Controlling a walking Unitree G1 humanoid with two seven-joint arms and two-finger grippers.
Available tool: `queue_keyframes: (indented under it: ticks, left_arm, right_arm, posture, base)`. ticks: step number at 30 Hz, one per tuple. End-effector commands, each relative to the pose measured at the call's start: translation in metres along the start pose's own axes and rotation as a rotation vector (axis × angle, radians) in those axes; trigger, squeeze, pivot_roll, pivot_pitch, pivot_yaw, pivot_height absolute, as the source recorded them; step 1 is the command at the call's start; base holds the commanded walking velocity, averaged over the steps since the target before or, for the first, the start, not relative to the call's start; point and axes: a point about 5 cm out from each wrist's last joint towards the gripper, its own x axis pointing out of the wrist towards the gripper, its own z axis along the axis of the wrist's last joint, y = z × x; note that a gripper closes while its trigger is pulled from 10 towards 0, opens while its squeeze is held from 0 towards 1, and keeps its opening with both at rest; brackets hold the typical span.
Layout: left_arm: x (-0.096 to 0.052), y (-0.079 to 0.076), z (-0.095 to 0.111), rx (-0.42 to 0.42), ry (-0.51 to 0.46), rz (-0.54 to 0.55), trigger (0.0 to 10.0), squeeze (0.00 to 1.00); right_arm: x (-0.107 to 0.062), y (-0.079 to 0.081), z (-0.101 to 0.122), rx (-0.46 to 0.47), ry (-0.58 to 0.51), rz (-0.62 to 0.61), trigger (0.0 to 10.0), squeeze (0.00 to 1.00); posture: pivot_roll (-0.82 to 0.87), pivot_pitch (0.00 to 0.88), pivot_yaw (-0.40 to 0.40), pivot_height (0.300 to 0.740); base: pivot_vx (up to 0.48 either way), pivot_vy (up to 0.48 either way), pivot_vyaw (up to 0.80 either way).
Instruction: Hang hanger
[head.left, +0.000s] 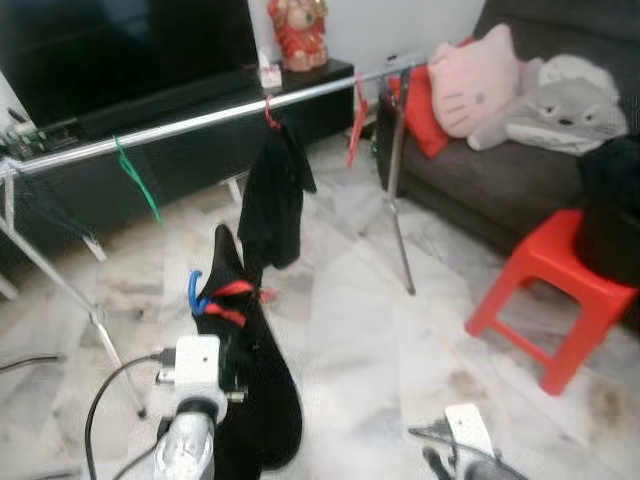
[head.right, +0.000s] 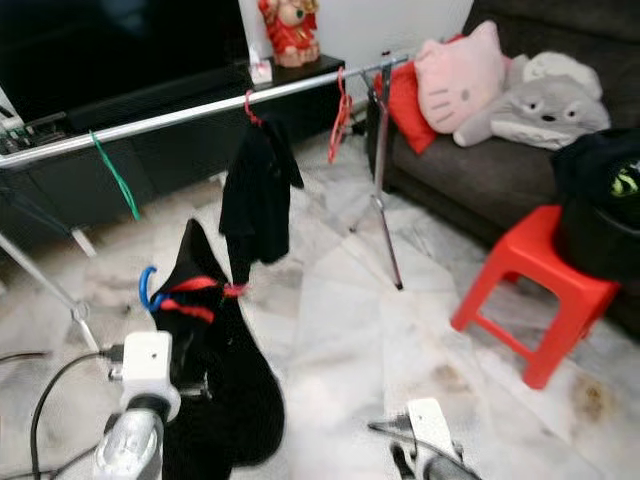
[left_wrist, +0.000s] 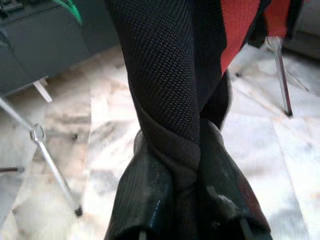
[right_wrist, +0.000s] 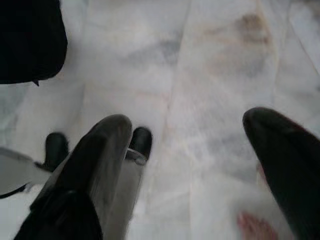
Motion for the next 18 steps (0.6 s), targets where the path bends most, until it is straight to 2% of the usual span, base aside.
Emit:
queue_keyframes:
  ticks: [1, 4, 6, 8, 12, 18]
  left_arm:
    - [0.002, 0.003, 0.011, 0.005, -0.049, 0.009, 10.0, 0.0]
    - [0.002, 0.003, 0.011, 0.005, -0.048, 0.009, 10.0, 0.0]
    - [0.003, -0.001, 0.015, 0.023, -0.056, -0.037, 10.0, 0.0]
    - [0.003, -0.002, 0.016, 0.026, -0.058, -0.048, 10.0, 0.0]
    - [0.004, -0.009, 0.022, 0.051, -0.053, -0.143, 10.0, 0.0]
    - [0.005, -0.015, 0.024, 0.095, -0.026, -0.214, 10.0, 0.0]
  right_arm:
    - [0.001, 0.003, 0.006, -0.031, -0.022, 0.014, 10.0, 0.0]
    - [0.001, 0.003, 0.006, -0.032, -0.022, 0.014, 10.0, 0.0]
    - [0.001, 0.004, 0.013, -0.066, -0.088, 0.015, 10.0, 0.0]
    - [0.001, 0.004, 0.015, -0.07, -0.098, 0.015, 10.0, 0.0]
    - [0.0, 0.005, 0.022, -0.168, -0.144, 0.026, 10.0, 0.0]
    - [0.0, 0.006, 0.026, -0.197, -0.182, 0.026, 10.0, 0.0]
  posture:
    - [-0.13, 0.0, 0.076, 0.732]
    - [-0.13, 0.0, 0.076, 0.732]
    - [-0.14, 0.0, 0.076, 0.732]
    - [-0.14, 0.0, 0.076, 0.732]
    - [-0.13, 0.0, 0.077, 0.732]
    - [-0.14, 0.0, 0.081, 0.732]
  base:
    - [-0.307, 0.0, 0.0]
    - [-0.307, 0.0, 0.0]
    - [0.0, 0.0, 0.0]
    - [0.0, 0.0, 0.0]
    - [0.0, 0.0, 0.0]
    - [0.0, 0.0, 0.0]
